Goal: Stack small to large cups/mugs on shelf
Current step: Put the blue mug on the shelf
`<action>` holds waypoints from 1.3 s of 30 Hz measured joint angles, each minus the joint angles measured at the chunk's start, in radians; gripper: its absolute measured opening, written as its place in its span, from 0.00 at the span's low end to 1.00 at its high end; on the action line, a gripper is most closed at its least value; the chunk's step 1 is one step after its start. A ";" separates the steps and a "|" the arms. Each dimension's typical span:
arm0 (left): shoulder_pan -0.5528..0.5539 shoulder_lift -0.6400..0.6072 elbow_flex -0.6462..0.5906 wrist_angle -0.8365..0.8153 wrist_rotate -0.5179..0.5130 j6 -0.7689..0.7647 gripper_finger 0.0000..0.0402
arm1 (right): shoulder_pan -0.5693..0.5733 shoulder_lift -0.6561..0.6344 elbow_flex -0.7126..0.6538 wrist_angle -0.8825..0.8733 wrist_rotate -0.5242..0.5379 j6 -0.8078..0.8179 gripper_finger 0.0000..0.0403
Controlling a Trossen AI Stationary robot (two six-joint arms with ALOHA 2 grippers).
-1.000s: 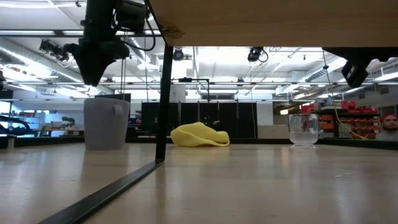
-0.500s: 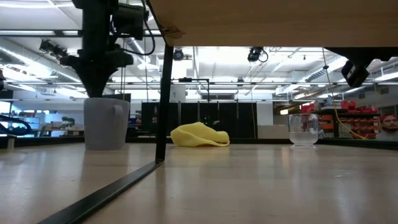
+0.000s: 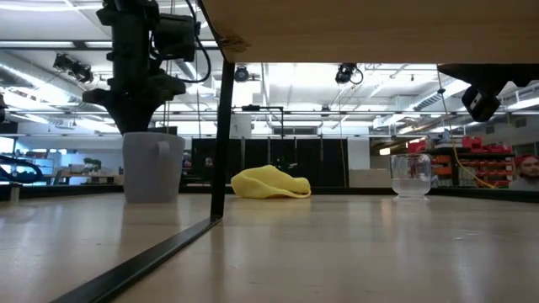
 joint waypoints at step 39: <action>-0.029 -0.064 -0.083 0.120 0.032 -0.001 0.26 | 0.000 0.006 0.000 0.001 0.000 -0.001 0.23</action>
